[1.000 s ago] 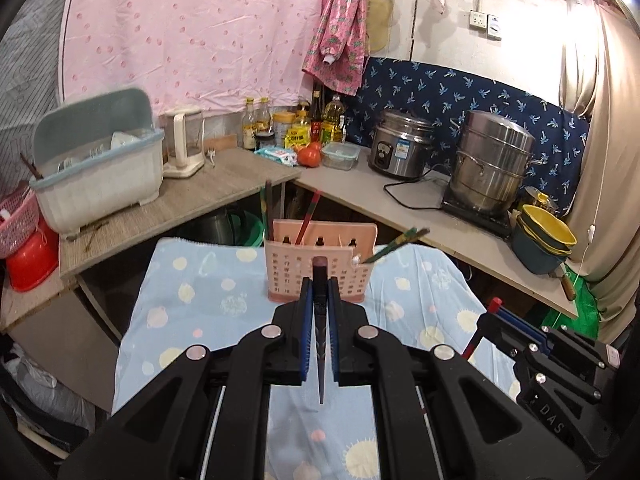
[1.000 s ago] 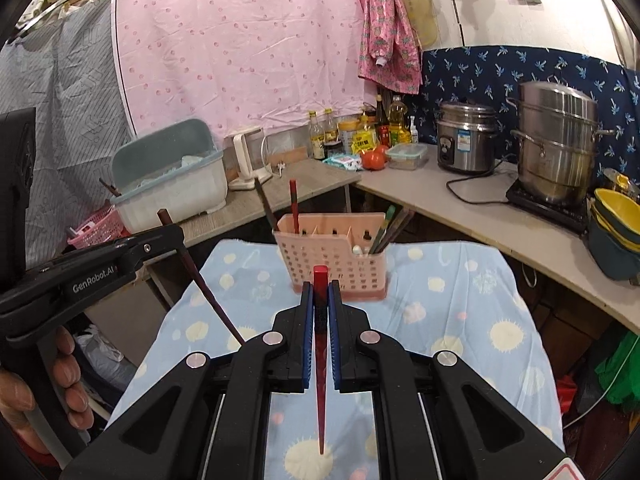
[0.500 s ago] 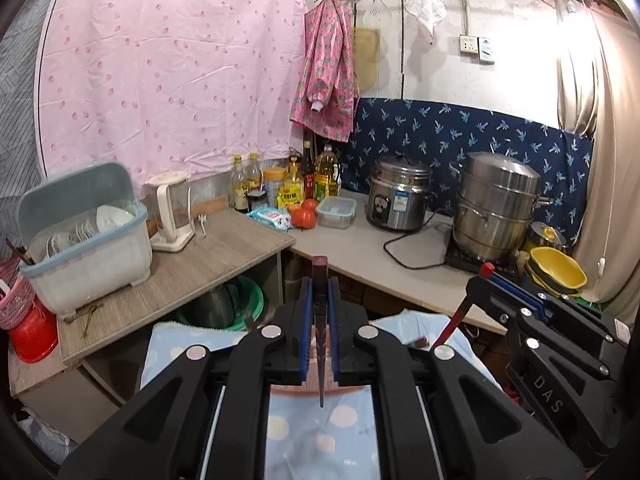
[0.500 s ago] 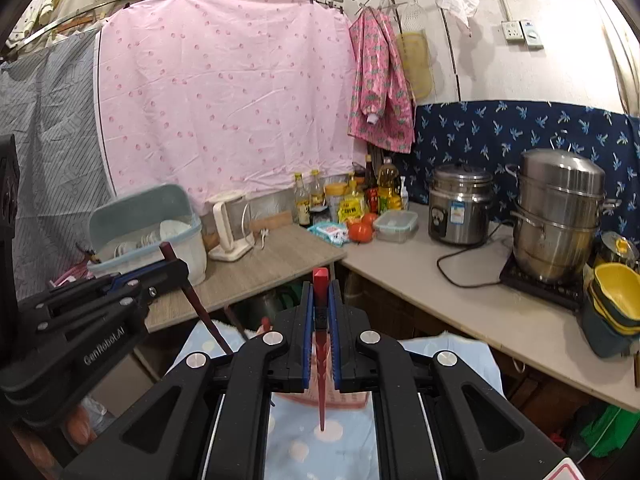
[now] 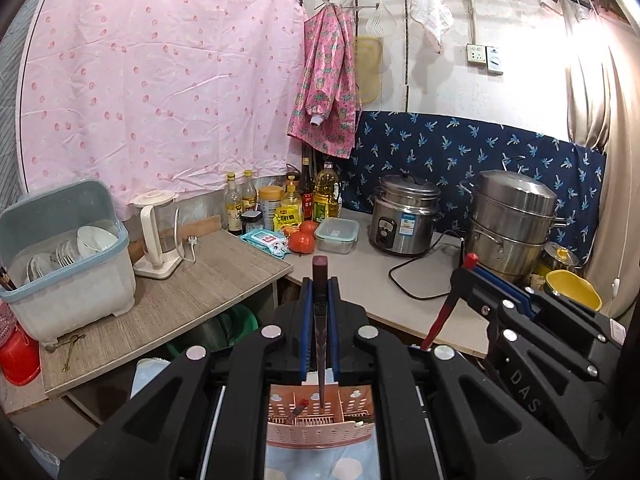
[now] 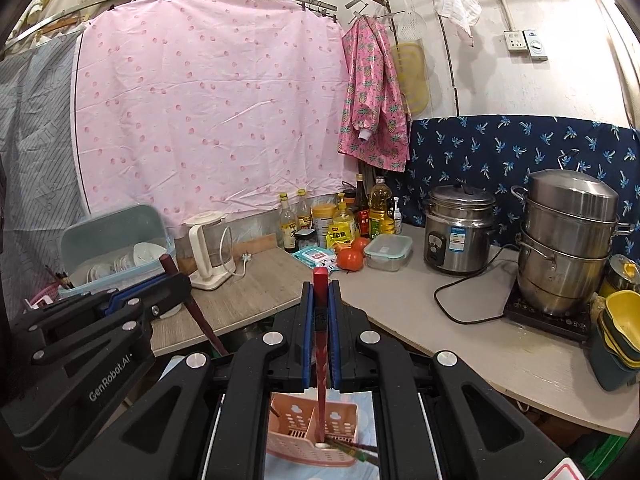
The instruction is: Organize utensils
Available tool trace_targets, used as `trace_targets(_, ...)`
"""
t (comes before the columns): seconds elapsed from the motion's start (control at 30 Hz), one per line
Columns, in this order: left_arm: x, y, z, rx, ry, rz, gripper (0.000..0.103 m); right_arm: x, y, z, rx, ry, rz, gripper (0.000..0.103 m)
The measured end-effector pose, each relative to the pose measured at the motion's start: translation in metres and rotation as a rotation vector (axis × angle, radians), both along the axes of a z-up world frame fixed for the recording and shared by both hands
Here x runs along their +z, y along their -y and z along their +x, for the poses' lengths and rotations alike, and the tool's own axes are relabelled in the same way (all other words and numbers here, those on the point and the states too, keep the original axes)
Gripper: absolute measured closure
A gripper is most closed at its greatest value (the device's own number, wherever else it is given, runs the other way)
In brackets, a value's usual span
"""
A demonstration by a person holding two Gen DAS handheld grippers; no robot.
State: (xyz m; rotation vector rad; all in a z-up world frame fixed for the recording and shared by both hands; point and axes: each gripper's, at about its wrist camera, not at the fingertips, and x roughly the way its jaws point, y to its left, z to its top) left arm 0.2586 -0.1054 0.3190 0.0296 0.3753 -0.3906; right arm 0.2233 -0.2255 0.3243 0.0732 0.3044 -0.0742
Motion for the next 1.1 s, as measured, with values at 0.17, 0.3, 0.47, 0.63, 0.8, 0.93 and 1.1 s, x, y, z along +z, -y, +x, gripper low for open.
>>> trace_targets(0.17, -0.016, 0.003, 0.011, -0.001, -0.012, 0.01, 0.096, -0.016, -0.002, 0.02, 0.001, -0.018, -0.011, 0.096)
trace_targets(0.3, -0.027, 0.004, 0.017, 0.003, -0.025, 0.01, 0.096, -0.03, -0.003, 0.031, 0.003, -0.032, -0.01, 0.096)
trace_targets(0.47, -0.045, -0.002, 0.028, 0.016, -0.064, 0.011, 0.096, -0.048, -0.002, 0.041, -0.003, -0.062, -0.011, 0.096)
trace_targets(0.63, -0.057, -0.002, 0.031, 0.019, -0.076, 0.014, 0.096, -0.066, 0.002, 0.044, -0.001, -0.103, 0.015, 0.096)
trace_targets(0.8, -0.065, -0.002, 0.027, 0.041, -0.074, 0.019, 0.095, -0.074, 0.004, 0.038, -0.013, -0.109, 0.025, 0.084)
trace_targets(0.93, -0.068, -0.004, 0.022, 0.051, -0.088, 0.013, 0.086, -0.071, -0.003, 0.029, -0.005, -0.107, 0.009, 0.072)
trace_targets(1.1, -0.066, -0.008, 0.009, 0.067, -0.078, 0.034, 0.081, -0.065, -0.014, 0.01, 0.005, -0.104, 0.001, 0.065)
